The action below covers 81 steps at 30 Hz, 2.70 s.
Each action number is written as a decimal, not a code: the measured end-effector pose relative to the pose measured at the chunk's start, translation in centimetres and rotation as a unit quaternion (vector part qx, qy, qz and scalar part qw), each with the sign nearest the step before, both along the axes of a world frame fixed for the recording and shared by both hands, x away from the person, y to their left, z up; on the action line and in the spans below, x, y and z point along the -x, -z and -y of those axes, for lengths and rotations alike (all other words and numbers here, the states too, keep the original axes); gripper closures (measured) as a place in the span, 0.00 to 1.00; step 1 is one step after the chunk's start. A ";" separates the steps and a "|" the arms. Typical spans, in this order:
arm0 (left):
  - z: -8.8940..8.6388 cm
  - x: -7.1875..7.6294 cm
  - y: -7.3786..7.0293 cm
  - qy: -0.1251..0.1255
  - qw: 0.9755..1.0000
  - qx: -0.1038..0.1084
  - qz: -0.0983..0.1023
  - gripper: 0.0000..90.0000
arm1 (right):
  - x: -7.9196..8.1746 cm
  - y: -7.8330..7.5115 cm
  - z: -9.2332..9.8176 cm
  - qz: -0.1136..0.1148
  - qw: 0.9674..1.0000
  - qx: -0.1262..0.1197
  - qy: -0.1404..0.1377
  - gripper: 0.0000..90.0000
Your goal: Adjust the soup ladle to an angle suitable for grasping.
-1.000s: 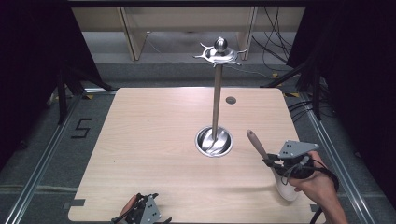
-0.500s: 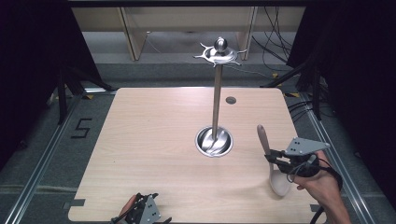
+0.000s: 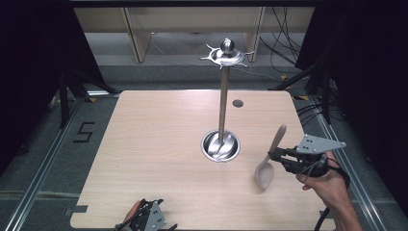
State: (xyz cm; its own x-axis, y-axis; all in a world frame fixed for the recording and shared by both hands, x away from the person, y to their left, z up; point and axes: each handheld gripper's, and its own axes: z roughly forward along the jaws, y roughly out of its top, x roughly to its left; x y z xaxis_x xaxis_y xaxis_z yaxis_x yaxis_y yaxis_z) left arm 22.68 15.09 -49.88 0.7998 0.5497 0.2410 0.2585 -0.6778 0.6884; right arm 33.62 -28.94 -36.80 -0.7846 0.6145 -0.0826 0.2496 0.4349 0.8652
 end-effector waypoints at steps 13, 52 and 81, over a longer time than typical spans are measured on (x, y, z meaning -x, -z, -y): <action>-0.1 0.0 0.1 -0.003 1.000 0.002 -0.001 0.18 | -1.1 -1.2 -2.0 0.010 0.999 -0.043 -0.002 0.86; 0.1 0.0 0.2 0.001 1.000 0.009 -0.013 0.18 | -5.7 -6.9 -5.3 0.029 0.999 -0.024 -0.009 0.86; 0.0 0.0 0.1 -0.001 1.000 0.001 -0.005 0.18 | -8.1 -8.9 -7.1 0.012 1.000 -0.023 0.007 0.86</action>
